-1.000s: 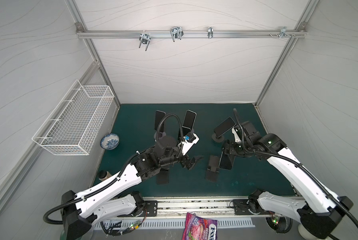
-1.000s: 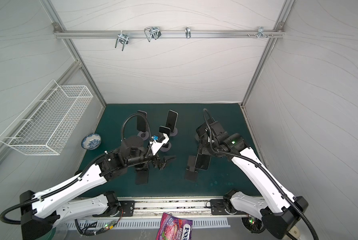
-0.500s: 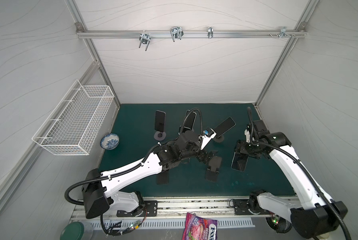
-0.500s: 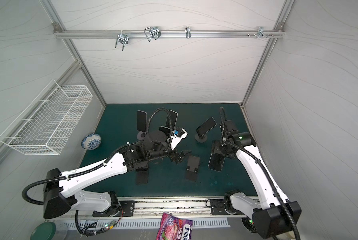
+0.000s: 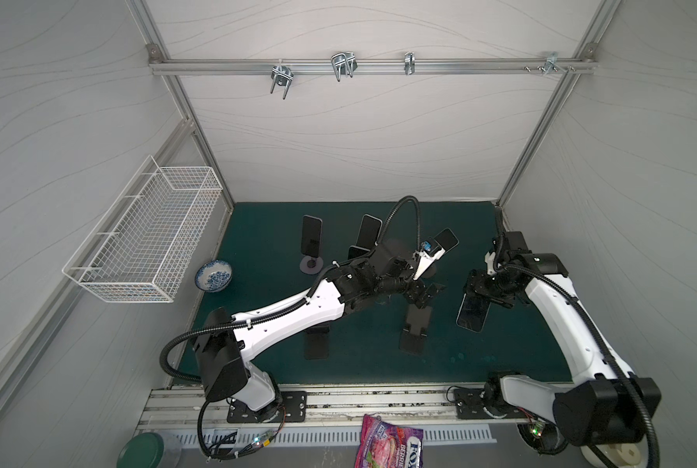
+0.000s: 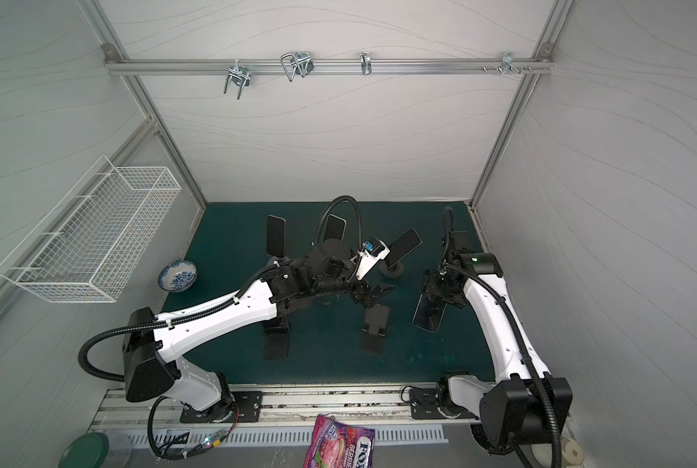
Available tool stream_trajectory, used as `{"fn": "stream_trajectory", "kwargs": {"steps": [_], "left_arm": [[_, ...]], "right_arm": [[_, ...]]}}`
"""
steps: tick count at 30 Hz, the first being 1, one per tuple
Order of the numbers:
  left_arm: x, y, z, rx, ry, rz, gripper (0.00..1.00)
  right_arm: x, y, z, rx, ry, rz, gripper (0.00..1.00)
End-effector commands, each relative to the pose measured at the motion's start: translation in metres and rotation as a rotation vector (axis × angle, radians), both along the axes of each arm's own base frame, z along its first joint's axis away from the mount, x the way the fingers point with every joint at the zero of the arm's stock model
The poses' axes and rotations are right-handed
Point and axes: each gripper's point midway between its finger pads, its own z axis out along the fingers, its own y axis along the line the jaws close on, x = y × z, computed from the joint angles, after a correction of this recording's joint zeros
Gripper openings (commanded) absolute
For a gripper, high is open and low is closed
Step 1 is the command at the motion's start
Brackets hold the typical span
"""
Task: Remove the phone from the phone stand
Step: Place the phone to the middle-right of the table.
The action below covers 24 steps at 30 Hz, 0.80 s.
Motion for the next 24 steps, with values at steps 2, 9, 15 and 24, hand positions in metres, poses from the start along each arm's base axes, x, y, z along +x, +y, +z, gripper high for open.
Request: {"fn": "stream_trajectory", "kwargs": {"steps": [2, 9, 15, 24], "left_arm": [[0.002, -0.015, 0.009, 0.007, -0.025, -0.049, 0.92], [0.006, -0.035, 0.001, 0.001, -0.005, -0.081, 0.92], [0.010, -0.050, 0.005, -0.028, 0.006, -0.100, 0.92], [0.020, -0.064, -0.007, -0.008, 0.053, -0.076, 0.92]], "right_arm": [[0.013, -0.004, -0.015, 0.012, -0.003, -0.011, 0.53], [0.037, -0.017, -0.038, 0.022, 0.021, -0.068, 0.53], [0.059, -0.031, -0.041, 0.031, 0.056, -0.083, 0.49], [0.070, -0.032, -0.034, 0.074, 0.037, -0.053, 0.49]]}}
